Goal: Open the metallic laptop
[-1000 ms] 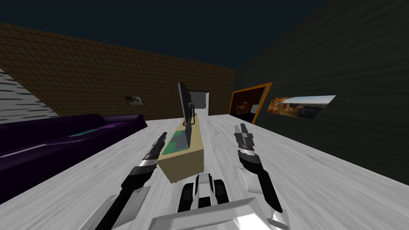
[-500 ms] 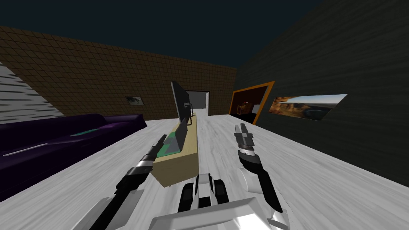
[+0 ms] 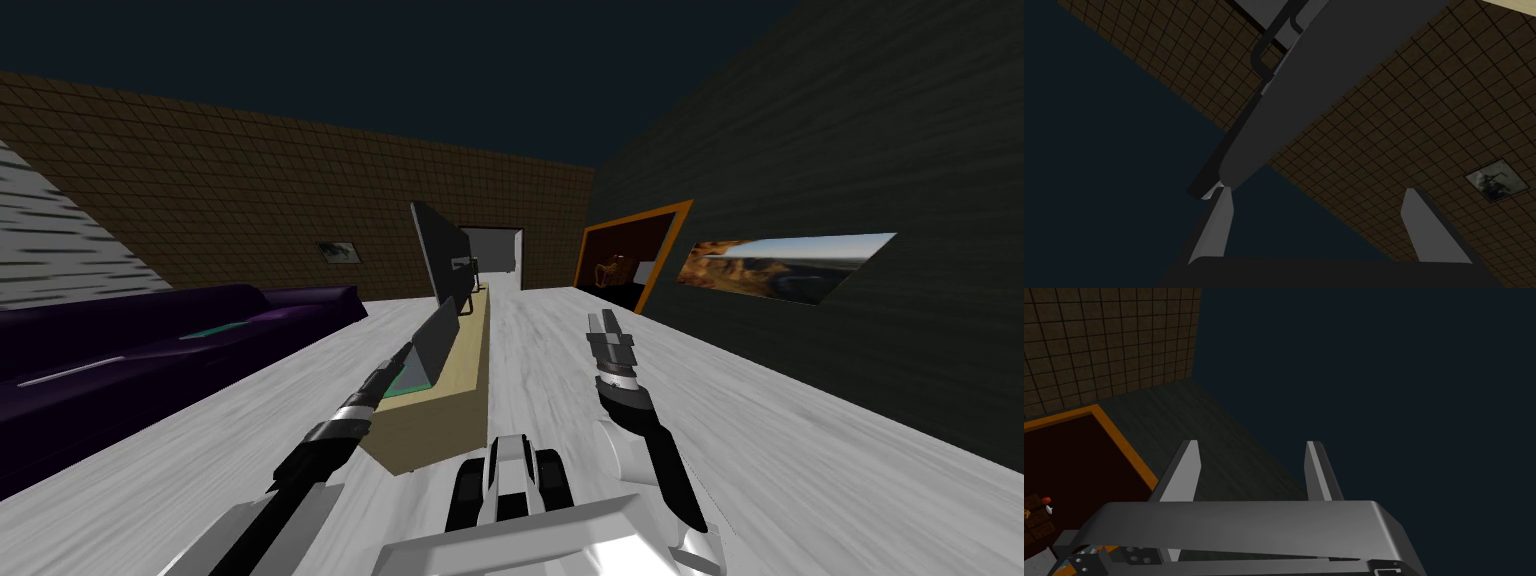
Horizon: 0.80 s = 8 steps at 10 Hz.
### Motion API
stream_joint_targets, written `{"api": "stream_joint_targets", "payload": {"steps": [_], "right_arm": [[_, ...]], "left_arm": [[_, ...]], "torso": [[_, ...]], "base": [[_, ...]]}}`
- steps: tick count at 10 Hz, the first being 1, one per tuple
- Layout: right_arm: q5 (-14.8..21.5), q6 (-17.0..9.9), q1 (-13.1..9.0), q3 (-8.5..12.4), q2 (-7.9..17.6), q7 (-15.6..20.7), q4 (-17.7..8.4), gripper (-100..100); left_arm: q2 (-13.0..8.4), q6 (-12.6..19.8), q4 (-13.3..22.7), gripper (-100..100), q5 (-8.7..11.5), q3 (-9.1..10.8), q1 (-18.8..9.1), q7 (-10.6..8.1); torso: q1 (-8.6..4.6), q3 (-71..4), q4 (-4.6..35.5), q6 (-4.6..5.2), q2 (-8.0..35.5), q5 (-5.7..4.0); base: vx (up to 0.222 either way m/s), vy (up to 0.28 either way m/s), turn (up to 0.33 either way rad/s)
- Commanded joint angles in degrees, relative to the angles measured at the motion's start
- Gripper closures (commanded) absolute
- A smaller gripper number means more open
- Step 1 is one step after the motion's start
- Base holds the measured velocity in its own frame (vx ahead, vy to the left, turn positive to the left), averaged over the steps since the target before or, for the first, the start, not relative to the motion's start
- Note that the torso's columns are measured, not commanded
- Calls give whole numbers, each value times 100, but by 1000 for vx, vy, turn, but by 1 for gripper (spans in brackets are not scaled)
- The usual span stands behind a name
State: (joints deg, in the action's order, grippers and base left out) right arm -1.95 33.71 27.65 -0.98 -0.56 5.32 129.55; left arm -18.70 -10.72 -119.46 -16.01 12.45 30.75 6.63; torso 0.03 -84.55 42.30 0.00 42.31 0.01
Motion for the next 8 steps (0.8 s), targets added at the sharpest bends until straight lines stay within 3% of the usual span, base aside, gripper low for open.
{"api": "stream_joint_targets", "payload": {"steps": [1,4,5,7,8], "right_arm": [[0,0,0,0,0,0,0,0],[0,0,0,0,0,0,0,0],[0,0,0,0,0,0,0,0],[0,0,1,1,2,0,0,0],[0,0,1,2,2,0,0,0]], "left_arm": [[-129,247,98,-100,-117,101,43,107],[-352,568,240,-100,-268,241,87,235],[-284,494,186,-100,-248,209,97,212],[-373,695,-62,-100,-232,254,215,171],[-358,638,-5,-100,-233,249,193,183]], "torso": [[-2,-6,-3,1,-10,0],[-5,-21,-15,12,-34,2],[4,-14,-9,6,-21,3],[33,-3,-1,1,-7,10],[12,-3,-2,-2,-1,5]], "base": [[58,-167,48],[51,-175,33],[21,-72,8],[72,-17,0],[4,-14,37]]}}
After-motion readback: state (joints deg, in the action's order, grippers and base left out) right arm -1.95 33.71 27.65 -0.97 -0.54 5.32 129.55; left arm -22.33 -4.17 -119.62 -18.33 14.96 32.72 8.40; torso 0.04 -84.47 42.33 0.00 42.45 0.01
